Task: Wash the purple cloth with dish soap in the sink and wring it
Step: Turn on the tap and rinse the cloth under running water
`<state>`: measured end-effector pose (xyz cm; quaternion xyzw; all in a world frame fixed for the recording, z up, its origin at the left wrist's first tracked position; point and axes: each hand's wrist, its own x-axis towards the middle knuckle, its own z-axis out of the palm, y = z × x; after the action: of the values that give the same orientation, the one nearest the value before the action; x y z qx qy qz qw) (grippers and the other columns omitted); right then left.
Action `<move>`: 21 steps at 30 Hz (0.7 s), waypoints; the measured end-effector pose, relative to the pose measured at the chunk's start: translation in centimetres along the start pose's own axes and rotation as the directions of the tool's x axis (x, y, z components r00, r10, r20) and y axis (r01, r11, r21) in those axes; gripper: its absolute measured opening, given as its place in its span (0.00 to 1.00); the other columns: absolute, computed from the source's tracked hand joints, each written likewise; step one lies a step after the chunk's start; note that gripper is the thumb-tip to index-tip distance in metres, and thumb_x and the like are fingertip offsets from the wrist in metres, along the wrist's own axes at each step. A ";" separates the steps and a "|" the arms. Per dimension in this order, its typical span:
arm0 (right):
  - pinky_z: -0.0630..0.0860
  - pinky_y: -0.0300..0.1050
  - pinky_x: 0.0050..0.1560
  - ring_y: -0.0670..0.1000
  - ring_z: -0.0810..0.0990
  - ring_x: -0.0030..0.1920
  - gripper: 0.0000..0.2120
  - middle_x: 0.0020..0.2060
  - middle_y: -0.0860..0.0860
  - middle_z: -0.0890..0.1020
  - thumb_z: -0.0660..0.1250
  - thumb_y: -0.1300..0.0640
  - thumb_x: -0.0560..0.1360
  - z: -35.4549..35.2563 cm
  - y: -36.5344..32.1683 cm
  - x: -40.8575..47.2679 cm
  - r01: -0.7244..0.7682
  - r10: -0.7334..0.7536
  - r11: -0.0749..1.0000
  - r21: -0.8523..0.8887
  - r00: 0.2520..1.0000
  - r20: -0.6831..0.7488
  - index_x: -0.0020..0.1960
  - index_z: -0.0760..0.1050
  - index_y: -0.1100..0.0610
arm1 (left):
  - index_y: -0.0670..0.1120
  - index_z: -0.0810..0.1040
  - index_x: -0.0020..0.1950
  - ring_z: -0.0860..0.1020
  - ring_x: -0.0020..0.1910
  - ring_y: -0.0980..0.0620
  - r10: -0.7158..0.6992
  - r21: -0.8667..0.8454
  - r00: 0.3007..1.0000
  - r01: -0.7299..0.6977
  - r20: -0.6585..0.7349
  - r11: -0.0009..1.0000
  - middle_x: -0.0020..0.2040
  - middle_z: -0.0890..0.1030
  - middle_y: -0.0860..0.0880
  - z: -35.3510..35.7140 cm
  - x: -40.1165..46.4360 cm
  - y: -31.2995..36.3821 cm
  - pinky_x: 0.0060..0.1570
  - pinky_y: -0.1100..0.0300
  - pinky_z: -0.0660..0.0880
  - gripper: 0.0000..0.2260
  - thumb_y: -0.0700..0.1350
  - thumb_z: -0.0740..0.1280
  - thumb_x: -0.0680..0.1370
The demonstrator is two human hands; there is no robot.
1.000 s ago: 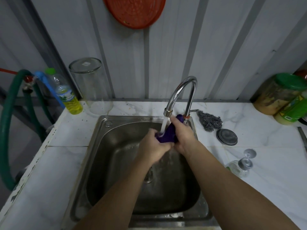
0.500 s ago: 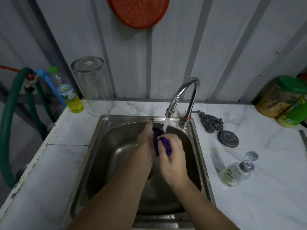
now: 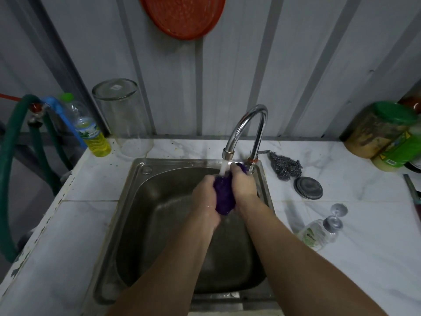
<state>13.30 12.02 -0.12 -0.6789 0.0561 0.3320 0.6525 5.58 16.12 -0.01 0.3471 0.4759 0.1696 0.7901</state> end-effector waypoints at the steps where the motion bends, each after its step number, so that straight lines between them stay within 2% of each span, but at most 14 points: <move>1: 0.80 0.48 0.43 0.54 0.83 0.41 0.04 0.40 0.52 0.84 0.67 0.53 0.78 -0.3 0.6 -0.8 0.019 -0.020 0.998 0.052 1.000 0.014 0.49 0.78 0.52 | 0.44 0.85 0.50 0.84 0.44 0.41 -0.013 -0.034 1.000 0.013 -0.007 0.999 0.44 0.86 0.42 -0.2 0.3 0.1 0.36 0.53 0.83 0.12 0.48 0.66 0.75; 3: 0.81 0.46 0.41 0.55 0.85 0.46 0.06 0.45 0.53 0.86 0.65 0.59 0.79 -0.8 2.2 -2.7 0.087 -0.096 0.990 0.112 0.992 0.078 0.51 0.81 0.51 | 0.41 0.84 0.55 0.84 0.45 0.40 -0.072 -0.139 0.997 0.067 -0.029 0.988 0.47 0.85 0.40 -0.3 0.7 1.1 0.44 0.50 0.83 0.16 0.51 0.65 0.76; 4: 0.83 0.45 0.45 0.56 0.86 0.51 0.10 0.52 0.55 0.86 0.64 0.62 0.79 -0.9 3.3 -3.7 0.139 -0.158 0.981 0.136 0.978 0.136 0.55 0.81 0.52 | 0.39 0.82 0.58 0.84 0.45 0.40 -0.097 -0.175 0.995 0.090 -0.030 0.980 0.49 0.85 0.39 -0.3 0.9 1.8 0.47 0.49 0.83 0.19 0.51 0.65 0.77; 5: 0.83 0.46 0.54 0.55 0.84 0.59 0.15 0.61 0.56 0.83 0.63 0.65 0.80 -0.9 4.3 -4.6 0.204 -0.230 0.968 0.144 0.953 0.198 0.60 0.81 0.52 | 0.37 0.81 0.60 0.83 0.45 0.40 -0.100 -0.181 0.995 0.095 -0.014 0.979 0.50 0.84 0.37 -0.3 1.2 2.2 0.49 0.48 0.82 0.20 0.51 0.65 0.77; 7: 0.73 0.49 0.72 0.51 0.71 0.74 0.22 0.75 0.50 0.70 0.60 0.68 0.81 -0.7 5.8 -6.2 0.377 -0.391 0.920 0.105 0.880 0.271 0.67 0.76 0.47 | 0.36 0.82 0.58 0.84 0.46 0.40 -0.063 -0.060 0.998 0.064 0.007 0.996 0.50 0.84 0.37 -0.4 1.7 2.3 0.53 0.47 0.82 0.18 0.47 0.66 0.76; 9: 0.65 0.44 0.76 0.45 0.62 0.78 0.23 0.78 0.41 0.62 0.63 0.60 0.81 -0.7 6.0 -6.9 0.543 -0.520 0.840 -0.017 0.813 0.263 0.71 0.71 0.41 | 0.40 0.84 0.52 0.85 0.41 0.46 -0.025 0.121 0.996 0.015 0.081 0.993 0.47 0.85 0.41 -0.7 1.4 1.8 0.43 0.52 0.83 0.11 0.45 0.68 0.76; 11: 0.67 0.40 0.73 0.43 0.65 0.75 0.24 0.77 0.43 0.63 0.67 0.50 0.79 -0.7 5.2 -6.5 0.604 -0.574 0.783 -0.149 0.793 0.204 0.75 0.70 0.45 | 0.45 0.82 0.48 0.84 0.34 0.55 0.017 0.231 0.983 -0.060 0.184 0.971 0.42 0.83 0.47 -0.9 1.2 1.1 0.32 0.61 0.80 0.08 0.48 0.65 0.80; 13: 0.74 0.39 0.67 0.43 0.75 0.67 0.17 0.69 0.50 0.75 0.70 0.51 0.79 -0.7 4.4 -5.8 0.637 -0.622 0.753 -0.163 0.771 0.139 0.67 0.78 0.50 | 0.44 0.81 0.45 0.84 0.30 0.55 0.056 0.286 0.983 -0.106 0.177 0.952 0.39 0.83 0.47 -0.4 0.8 1.2 0.27 0.63 0.78 0.09 0.46 0.65 0.81; 15: 0.78 0.38 0.55 0.42 0.81 0.53 0.04 0.52 0.51 0.83 0.69 0.53 0.80 -0.5 3.5 -5.0 0.655 -0.654 0.738 -0.161 0.753 0.069 0.52 0.83 0.50 | 0.40 0.83 0.47 0.86 0.33 0.51 0.106 0.219 0.981 -0.142 0.165 0.965 0.38 0.86 0.44 0.2 0.0 1.5 0.29 0.63 0.80 0.08 0.43 0.67 0.80; 16: 0.77 0.35 0.49 0.41 0.82 0.46 0.07 0.45 0.50 0.84 0.68 0.53 0.80 -0.3 3.0 -4.3 0.647 -0.654 0.743 -0.169 0.756 0.016 0.45 0.82 0.50 | 0.41 0.83 0.46 0.87 0.36 0.50 0.151 0.175 0.974 -0.181 0.169 0.968 0.37 0.87 0.45 0.5 -0.3 1.6 0.31 0.60 0.82 0.07 0.42 0.67 0.80; 18: 0.74 0.29 0.39 0.39 0.81 0.36 0.12 0.33 0.45 0.84 0.67 0.52 0.81 -0.1 2.1 -3.1 0.594 -0.609 0.789 -0.158 0.790 -0.069 0.40 0.80 0.50 | 0.47 0.82 0.41 0.86 0.40 0.47 0.237 0.157 0.959 -0.261 0.154 0.953 0.34 0.87 0.49 0.4 -0.7 1.3 0.35 0.57 0.83 0.11 0.37 0.64 0.80; 21: 0.72 0.33 0.30 0.39 0.76 0.25 0.19 0.23 0.43 0.79 0.65 0.51 0.82 0.3 0.9 -1.9 0.530 -0.549 0.833 -0.162 0.827 -0.121 0.32 0.75 0.53 | 0.49 0.84 0.44 0.86 0.45 0.43 0.339 0.294 0.933 -0.359 0.121 0.886 0.42 0.88 0.44 0.1 -1.1 0.7 0.43 0.50 0.84 0.12 0.38 0.63 0.79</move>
<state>11.24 11.53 0.09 -0.7301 -0.1056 0.0803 0.6703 5.18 15.99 1.22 0.5525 0.3999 0.2202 0.6974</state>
